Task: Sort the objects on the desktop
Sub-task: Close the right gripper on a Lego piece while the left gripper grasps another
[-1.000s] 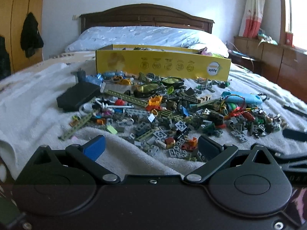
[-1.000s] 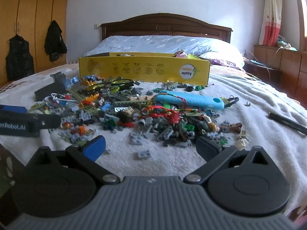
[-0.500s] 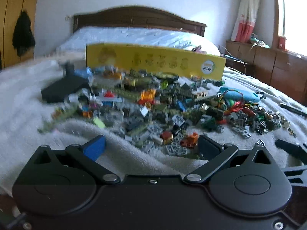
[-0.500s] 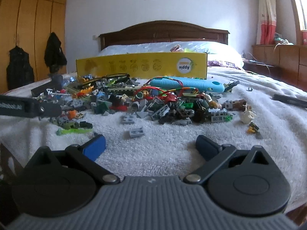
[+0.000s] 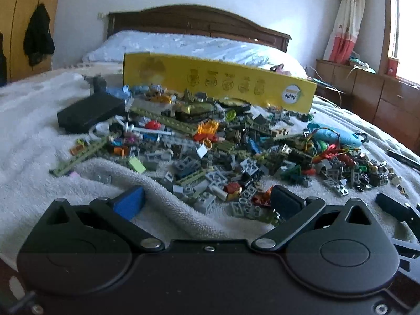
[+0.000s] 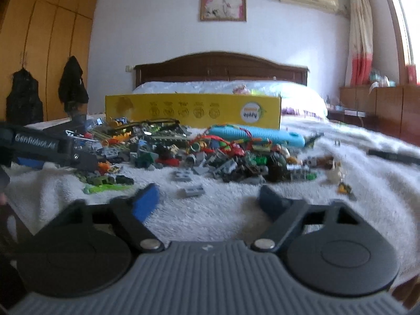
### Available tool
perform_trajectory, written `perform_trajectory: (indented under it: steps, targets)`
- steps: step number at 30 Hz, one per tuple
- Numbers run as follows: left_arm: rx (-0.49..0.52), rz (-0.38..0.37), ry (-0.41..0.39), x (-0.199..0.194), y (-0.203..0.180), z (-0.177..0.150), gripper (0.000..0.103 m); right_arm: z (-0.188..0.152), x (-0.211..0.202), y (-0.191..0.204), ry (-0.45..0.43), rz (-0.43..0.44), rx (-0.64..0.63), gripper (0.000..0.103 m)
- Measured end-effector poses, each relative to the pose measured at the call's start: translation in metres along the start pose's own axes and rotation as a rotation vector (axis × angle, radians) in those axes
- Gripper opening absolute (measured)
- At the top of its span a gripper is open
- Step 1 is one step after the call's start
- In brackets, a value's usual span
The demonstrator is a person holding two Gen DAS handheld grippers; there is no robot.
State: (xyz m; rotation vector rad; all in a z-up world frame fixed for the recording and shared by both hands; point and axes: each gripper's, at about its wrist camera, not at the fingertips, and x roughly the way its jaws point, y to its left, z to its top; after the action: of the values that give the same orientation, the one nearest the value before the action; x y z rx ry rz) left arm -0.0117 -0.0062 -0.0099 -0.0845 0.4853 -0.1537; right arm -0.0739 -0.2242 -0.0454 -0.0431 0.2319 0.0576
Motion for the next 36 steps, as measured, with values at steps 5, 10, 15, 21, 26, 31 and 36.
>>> perform_trajectory:
  steps: [5,10,15,21,26,31,36]
  targets:
    - [0.137,0.025,-0.098,-0.011,-0.021,-0.004,0.095,-0.003,0.002,0.01,-0.012,0.024,-0.052,0.033]
    - [0.151,-0.045,-0.079,-0.002,-0.033,0.006,0.067,-0.003,0.002,0.006,-0.009,0.037,-0.022,0.024]
    - [0.177,-0.095,-0.035,0.022,-0.044,0.015,0.051,-0.002,0.003,-0.002,-0.002,0.046,0.023,0.019]
    - [0.141,-0.063,-0.032,0.033,-0.045,0.009,0.045,-0.004,0.002,-0.004,-0.008,0.052,0.024,0.02]
    - [0.133,-0.074,-0.031,0.028,-0.043,0.008,0.025,-0.004,0.004,-0.006,-0.014,0.053,0.041,0.021]
    - [0.125,-0.072,-0.034,0.027,-0.042,0.007,0.024,-0.006,0.004,-0.006,-0.021,0.056,0.04,0.021]
    - [0.119,-0.084,-0.028,0.027,-0.039,0.01,0.02,-0.005,0.005,-0.007,-0.018,0.054,0.053,0.021]
